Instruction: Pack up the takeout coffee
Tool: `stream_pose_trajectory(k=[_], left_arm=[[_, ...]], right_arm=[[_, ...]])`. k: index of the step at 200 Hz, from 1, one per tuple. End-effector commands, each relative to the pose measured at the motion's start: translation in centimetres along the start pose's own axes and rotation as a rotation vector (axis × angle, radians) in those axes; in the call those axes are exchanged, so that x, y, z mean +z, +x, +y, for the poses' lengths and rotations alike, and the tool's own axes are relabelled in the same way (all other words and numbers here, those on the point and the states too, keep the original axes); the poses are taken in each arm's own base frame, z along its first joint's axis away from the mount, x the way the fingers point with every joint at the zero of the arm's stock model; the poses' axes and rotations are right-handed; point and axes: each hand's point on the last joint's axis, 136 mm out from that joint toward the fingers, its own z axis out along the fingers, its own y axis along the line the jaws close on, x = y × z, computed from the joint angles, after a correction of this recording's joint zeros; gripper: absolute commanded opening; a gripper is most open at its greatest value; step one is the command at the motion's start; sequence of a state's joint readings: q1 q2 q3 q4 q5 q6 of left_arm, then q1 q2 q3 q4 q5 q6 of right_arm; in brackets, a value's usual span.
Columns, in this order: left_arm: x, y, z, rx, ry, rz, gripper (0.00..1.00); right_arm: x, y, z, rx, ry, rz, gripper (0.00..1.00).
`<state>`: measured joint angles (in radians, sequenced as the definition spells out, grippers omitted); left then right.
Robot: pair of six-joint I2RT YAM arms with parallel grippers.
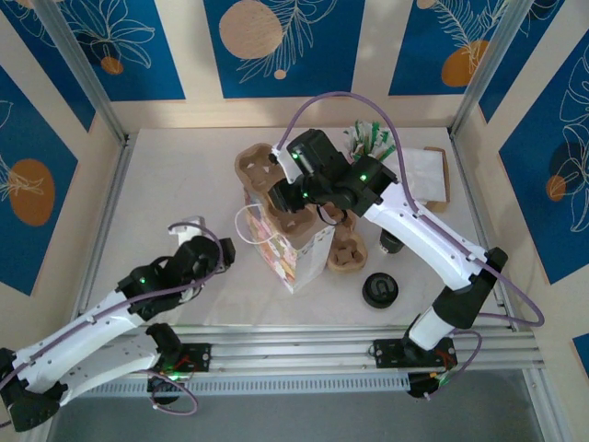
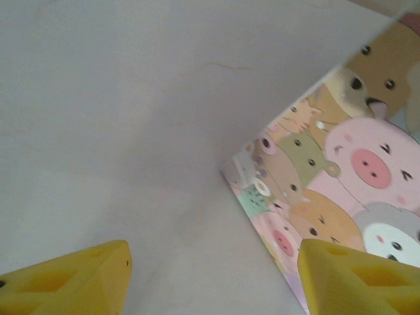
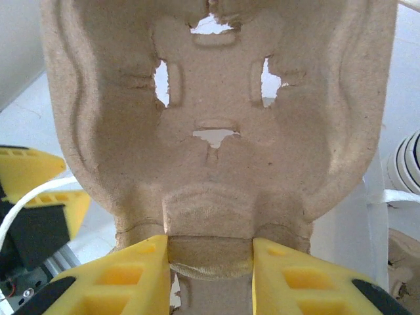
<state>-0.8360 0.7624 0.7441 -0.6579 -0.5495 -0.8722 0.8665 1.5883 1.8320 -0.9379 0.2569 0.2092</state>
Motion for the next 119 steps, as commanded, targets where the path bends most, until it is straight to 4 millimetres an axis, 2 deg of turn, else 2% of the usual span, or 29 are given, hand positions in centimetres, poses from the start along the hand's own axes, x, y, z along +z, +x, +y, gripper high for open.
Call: stream_pose_trajectory(k=[1,54,119], left_arm=[[-0.3,-0.6,1.6,0.062,-0.06,0.05,0.68],[-0.5,-4.3,1.1,-0.003,0.01,0.011,0.71],[-0.9,-6.5,-0.7,-0.005,0.078,-0.011,0.73]], right_arm=[[-0.3,0.7,-0.5,-0.017,0.023,0.021,0.33],[0.0,1.3,-1.0,-0.005,0.059,0.038,0.33],[-1.1,-1.0,-0.8,0.008,0.048,-0.072,0.33]])
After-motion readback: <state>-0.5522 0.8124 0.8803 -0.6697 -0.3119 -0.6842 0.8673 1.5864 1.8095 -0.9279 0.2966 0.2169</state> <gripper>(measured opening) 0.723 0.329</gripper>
